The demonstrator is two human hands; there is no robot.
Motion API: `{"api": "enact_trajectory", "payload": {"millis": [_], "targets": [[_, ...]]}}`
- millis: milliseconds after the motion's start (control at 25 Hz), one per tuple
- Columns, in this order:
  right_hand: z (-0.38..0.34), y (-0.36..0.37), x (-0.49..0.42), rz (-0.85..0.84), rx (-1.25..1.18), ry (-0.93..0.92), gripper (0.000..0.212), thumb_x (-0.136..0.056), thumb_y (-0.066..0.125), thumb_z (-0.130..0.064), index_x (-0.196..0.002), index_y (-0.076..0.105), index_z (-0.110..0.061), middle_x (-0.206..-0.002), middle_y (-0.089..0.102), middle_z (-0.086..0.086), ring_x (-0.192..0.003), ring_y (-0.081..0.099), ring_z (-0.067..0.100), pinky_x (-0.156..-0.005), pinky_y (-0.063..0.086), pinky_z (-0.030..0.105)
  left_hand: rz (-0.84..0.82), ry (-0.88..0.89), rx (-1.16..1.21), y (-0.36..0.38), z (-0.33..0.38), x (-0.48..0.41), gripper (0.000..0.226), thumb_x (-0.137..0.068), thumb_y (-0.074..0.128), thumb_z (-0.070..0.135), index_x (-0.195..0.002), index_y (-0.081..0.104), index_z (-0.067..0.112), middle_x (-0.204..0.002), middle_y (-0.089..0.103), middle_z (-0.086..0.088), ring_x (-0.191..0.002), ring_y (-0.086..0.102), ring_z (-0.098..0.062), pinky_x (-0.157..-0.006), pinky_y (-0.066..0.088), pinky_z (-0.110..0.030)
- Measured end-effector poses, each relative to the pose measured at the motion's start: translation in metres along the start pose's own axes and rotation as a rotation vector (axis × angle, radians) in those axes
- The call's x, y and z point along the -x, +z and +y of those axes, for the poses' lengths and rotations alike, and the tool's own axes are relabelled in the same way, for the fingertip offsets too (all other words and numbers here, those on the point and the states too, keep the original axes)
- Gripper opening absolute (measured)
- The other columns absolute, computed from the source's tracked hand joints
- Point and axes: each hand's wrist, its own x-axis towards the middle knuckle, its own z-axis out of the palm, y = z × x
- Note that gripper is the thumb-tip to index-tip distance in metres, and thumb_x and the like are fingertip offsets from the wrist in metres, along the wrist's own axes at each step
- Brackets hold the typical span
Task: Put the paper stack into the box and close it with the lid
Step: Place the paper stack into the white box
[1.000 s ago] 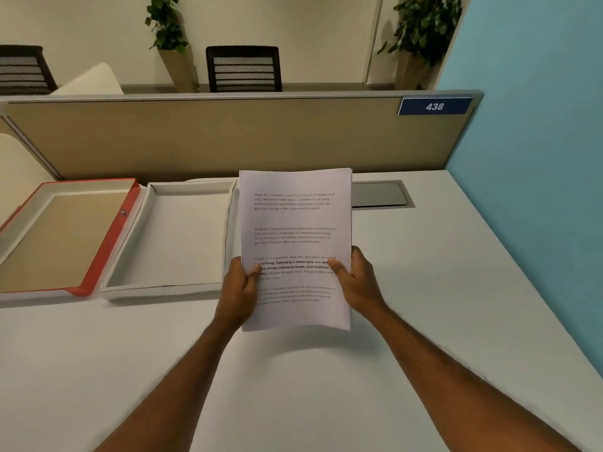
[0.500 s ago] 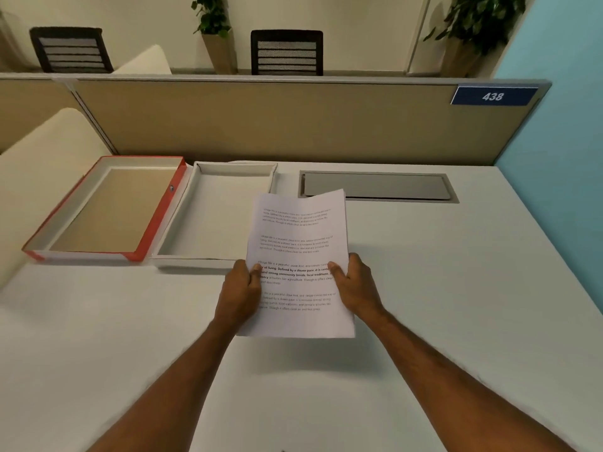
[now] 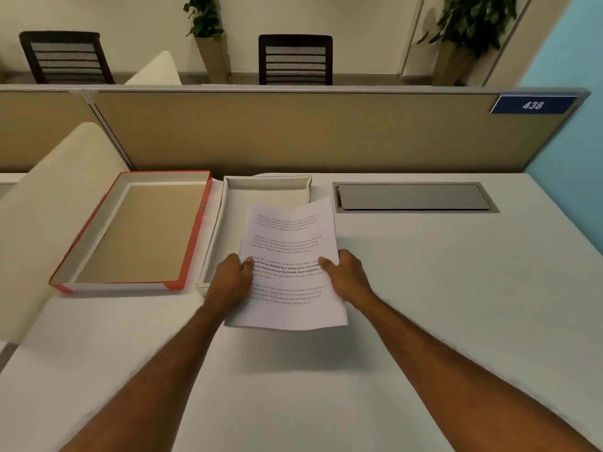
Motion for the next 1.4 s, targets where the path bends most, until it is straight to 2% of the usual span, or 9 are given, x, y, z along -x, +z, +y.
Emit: {"api": "enact_trajectory", "payload": {"millis": [120,400,680,800,960,1160,1320,1400], "targets": [[-0.022,0.023,-0.03,-0.005,0.021,0.03,0.04,-0.093,0.056,-0.036,-0.118,0.056,-0.004,-0.123,0.065,0.012,-0.101,0.065,0.027,-0.081,0.053,0.036,-0.021,-0.006,-0.015,-0.018,-0.011,-0.04,0.031,-0.099,0.043,0.03,-0.096,0.051,0.001,-0.095,0.056,-0.012,-0.082,0.053,-0.025,-0.069,0.038,-0.033],[-0.059,0.061,-0.099,-0.018,0.067,0.088,0.04,-0.095,0.055,-0.032,-0.123,0.054,-0.003,-0.129,0.063,0.012,-0.109,0.063,0.03,-0.08,0.049,0.032,-0.074,-0.045,-0.015,-0.031,-0.027,-0.128,0.041,-0.099,0.042,0.033,-0.109,0.054,-0.005,-0.107,0.06,-0.018,-0.091,0.056,-0.031,-0.077,0.045,-0.038],[-0.061,0.088,-0.149,0.014,0.098,0.156,0.041,-0.095,0.057,-0.026,-0.127,0.053,0.0,-0.131,0.061,0.016,-0.113,0.062,0.034,-0.093,0.053,0.04,-0.175,-0.08,-0.044,-0.019,-0.037,-0.182,0.043,-0.1,0.041,0.033,-0.117,0.053,-0.005,-0.118,0.062,-0.019,-0.097,0.062,-0.033,-0.083,0.052,-0.042],[-0.055,0.097,-0.157,0.03,0.125,0.173,0.04,-0.095,0.056,-0.023,-0.127,0.053,0.001,-0.131,0.061,0.016,-0.113,0.062,0.033,-0.09,0.052,0.035,-0.199,-0.13,-0.093,-0.009,-0.036,-0.186,0.043,-0.1,0.04,0.031,-0.122,0.051,-0.004,-0.121,0.061,-0.017,-0.096,0.061,-0.031,-0.08,0.048,-0.038],[-0.051,0.105,-0.16,0.068,0.172,0.204,0.038,-0.096,0.054,-0.021,-0.125,0.052,0.003,-0.13,0.06,0.019,-0.114,0.061,0.034,-0.089,0.05,0.034,-0.166,-0.206,-0.129,-0.002,-0.035,-0.185,0.043,-0.099,0.042,0.031,-0.126,0.047,0.0,-0.129,0.058,-0.017,-0.111,0.06,-0.037,-0.082,0.045,-0.038],[-0.049,0.102,-0.16,0.017,0.148,0.216,0.04,-0.09,0.063,-0.018,-0.126,0.055,-0.001,-0.13,0.062,0.016,-0.111,0.063,0.031,-0.078,0.049,0.027,-0.129,-0.263,-0.096,-0.002,-0.034,-0.179,0.041,-0.095,0.05,0.036,-0.118,0.052,0.002,-0.123,0.063,-0.016,-0.093,0.061,-0.03,-0.073,0.044,-0.034],[-0.051,0.1,-0.152,-0.009,0.166,0.17,0.047,-0.086,0.07,-0.017,-0.127,0.054,-0.001,-0.129,0.062,0.014,-0.114,0.063,0.031,-0.08,0.047,0.024,-0.133,-0.264,-0.068,-0.005,-0.039,-0.175,0.044,-0.093,0.055,0.038,-0.118,0.052,0.002,-0.124,0.063,-0.016,-0.106,0.064,-0.036,-0.08,0.049,-0.037],[-0.051,0.103,-0.147,-0.016,0.184,0.128,0.054,-0.081,0.073,-0.019,-0.128,0.053,-0.003,-0.128,0.064,0.014,-0.108,0.065,0.029,-0.08,0.052,0.025,-0.114,-0.244,-0.075,-0.005,-0.037,-0.169,0.045,-0.092,0.057,0.038,-0.119,0.051,0.002,-0.124,0.063,-0.016,-0.107,0.063,-0.036,-0.083,0.05,-0.038]]}}
